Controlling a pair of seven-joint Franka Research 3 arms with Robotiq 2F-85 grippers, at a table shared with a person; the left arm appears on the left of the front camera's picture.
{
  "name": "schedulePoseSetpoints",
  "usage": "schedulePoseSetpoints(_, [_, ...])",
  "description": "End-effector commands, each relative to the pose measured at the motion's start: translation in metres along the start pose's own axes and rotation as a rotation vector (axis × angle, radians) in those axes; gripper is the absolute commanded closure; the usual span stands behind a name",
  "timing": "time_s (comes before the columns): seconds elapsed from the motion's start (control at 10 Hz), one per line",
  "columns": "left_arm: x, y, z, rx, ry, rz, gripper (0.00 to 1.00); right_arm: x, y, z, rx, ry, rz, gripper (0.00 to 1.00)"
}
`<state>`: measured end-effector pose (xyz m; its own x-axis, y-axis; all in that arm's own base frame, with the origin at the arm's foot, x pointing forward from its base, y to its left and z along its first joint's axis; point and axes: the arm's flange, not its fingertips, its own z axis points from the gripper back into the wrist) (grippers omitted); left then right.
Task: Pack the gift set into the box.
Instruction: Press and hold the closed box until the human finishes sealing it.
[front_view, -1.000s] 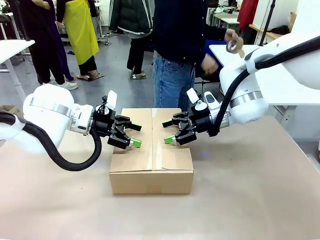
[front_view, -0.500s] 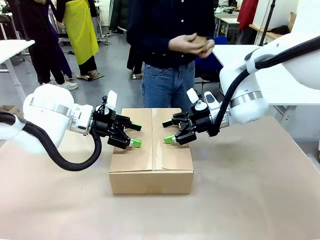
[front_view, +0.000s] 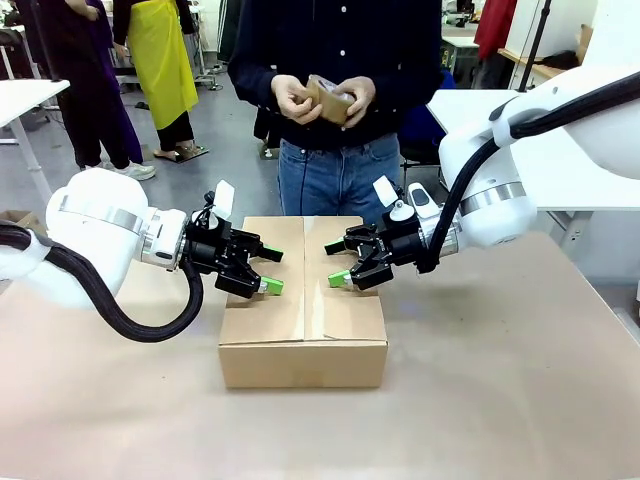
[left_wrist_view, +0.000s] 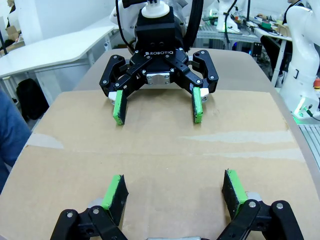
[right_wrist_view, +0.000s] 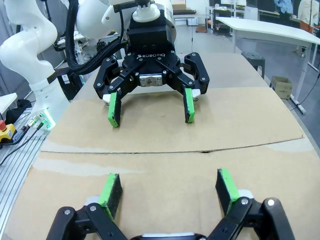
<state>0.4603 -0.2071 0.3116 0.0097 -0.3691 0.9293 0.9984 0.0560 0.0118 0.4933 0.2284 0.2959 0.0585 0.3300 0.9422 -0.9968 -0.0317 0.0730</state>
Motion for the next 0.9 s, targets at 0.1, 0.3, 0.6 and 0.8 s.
schedulePoseSetpoints(0.1, [-0.0034, -0.0011, -0.0006, 0.000, 0.002, -0.010, 0.00, -0.0026, 0.0001, -0.0007, -0.002, 0.006, -0.003, 0.00])
schedulePoseSetpoints(0.3, [-0.0034, -0.0011, -0.0006, 0.000, 0.002, -0.010, 0.00, -0.0026, 0.0001, -0.0007, -0.002, 0.006, -0.003, 0.00])
schedulePoseSetpoints(0.6, [-0.0034, -0.0011, -0.0006, 0.000, 0.002, -0.010, 0.00, -0.0026, 0.0001, -0.0007, -0.002, 0.006, -0.003, 0.00])
schedulePoseSetpoints(0.8, [-0.0034, -0.0011, -0.0006, 0.000, 0.002, -0.010, 0.00, -0.0026, 0.0001, -0.0007, -0.002, 0.006, -0.003, 0.00])
